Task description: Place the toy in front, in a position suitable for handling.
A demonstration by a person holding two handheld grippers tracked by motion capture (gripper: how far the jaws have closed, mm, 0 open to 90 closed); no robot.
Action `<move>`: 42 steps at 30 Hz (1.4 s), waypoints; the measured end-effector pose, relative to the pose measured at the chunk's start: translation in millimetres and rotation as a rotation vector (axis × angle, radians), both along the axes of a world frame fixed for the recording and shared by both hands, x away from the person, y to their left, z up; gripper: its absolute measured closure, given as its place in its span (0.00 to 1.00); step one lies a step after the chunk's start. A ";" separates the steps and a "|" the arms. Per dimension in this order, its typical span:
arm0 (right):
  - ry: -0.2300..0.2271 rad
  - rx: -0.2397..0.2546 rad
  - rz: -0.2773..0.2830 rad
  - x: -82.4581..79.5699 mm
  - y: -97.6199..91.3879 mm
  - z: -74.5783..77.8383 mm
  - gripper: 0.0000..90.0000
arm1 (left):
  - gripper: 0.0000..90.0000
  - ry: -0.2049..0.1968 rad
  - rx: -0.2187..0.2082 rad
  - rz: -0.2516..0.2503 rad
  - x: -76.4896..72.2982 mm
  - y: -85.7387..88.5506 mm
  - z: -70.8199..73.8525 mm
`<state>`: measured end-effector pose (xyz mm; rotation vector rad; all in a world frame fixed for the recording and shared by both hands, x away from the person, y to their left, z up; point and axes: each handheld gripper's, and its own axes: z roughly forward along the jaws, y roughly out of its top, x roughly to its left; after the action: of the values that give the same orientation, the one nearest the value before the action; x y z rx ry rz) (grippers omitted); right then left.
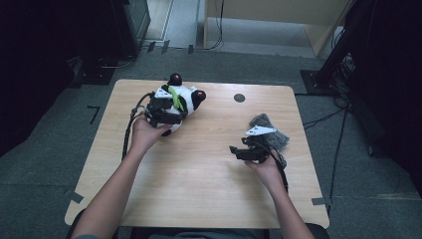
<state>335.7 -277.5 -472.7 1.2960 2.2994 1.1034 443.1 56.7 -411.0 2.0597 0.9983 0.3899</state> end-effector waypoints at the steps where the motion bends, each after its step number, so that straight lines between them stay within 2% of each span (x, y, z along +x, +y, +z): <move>1: 0.006 0.002 0.000 0.1 0.4 -0.6 0.41 | 0.29 -0.012 -0.018 0.030 5.1 4.2 -0.1; 3: 0.011 0.003 0.001 0.2 0.8 -1.0 0.41 | 0.33 -0.009 -0.014 0.044 10.5 6.6 -0.1; 6: 0.011 0.005 0.004 0.7 1.3 -1.5 0.42 | 0.33 -0.002 0.004 0.051 17.4 6.9 -0.7; 9: 0.013 0.009 0.006 0.8 1.5 -1.5 0.42 | 0.34 -0.021 0.012 0.058 21.3 5.6 -2.4; 13: 0.011 0.009 0.003 0.8 0.9 -1.3 0.42 | 0.33 -0.002 0.026 0.053 24.8 2.8 -3.8; 19: 0.010 0.008 0.003 1.0 0.8 -1.5 0.42 | 0.32 -0.004 0.055 0.054 31.9 -5.3 -8.4; 24: 0.014 0.007 0.004 0.6 1.0 -1.3 0.43 | 0.34 -0.015 0.067 0.088 35.9 -7.2 -14.5; 26: 0.014 0.007 0.005 0.7 0.9 -1.4 0.43 | 0.41 -0.018 0.070 0.101 36.6 -6.5 -14.9; 27: 0.014 0.007 0.005 0.7 0.9 -1.4 0.43 | 0.41 -0.020 0.073 0.106 36.9 -5.9 -15.1; 28: 0.014 0.006 0.004 0.5 0.9 -1.3 0.43 | 0.50 -0.033 0.085 0.120 36.8 -4.4 -15.9; 33: 0.015 0.005 0.005 0.7 0.8 -1.5 0.43 | 0.63 -0.041 0.096 0.118 36.2 -2.9 -16.9; 35: 0.014 0.003 0.003 0.6 0.7 -1.3 0.43 | 0.76 -0.051 0.117 0.124 34.0 -2.9 -16.5; 37: 0.013 0.003 0.003 0.5 0.4 -1.1 0.44 | 0.83 -0.049 0.116 0.126 33.4 -2.5 -16.1; 42: 0.006 0.004 -0.002 0.8 -1.8 -0.3 0.45 | 0.86 -0.053 0.103 0.133 31.3 -1.5 -11.1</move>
<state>336.5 -279.3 -473.0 1.3047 2.3006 1.1058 474.4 55.2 -422.1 2.0691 1.1071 0.5729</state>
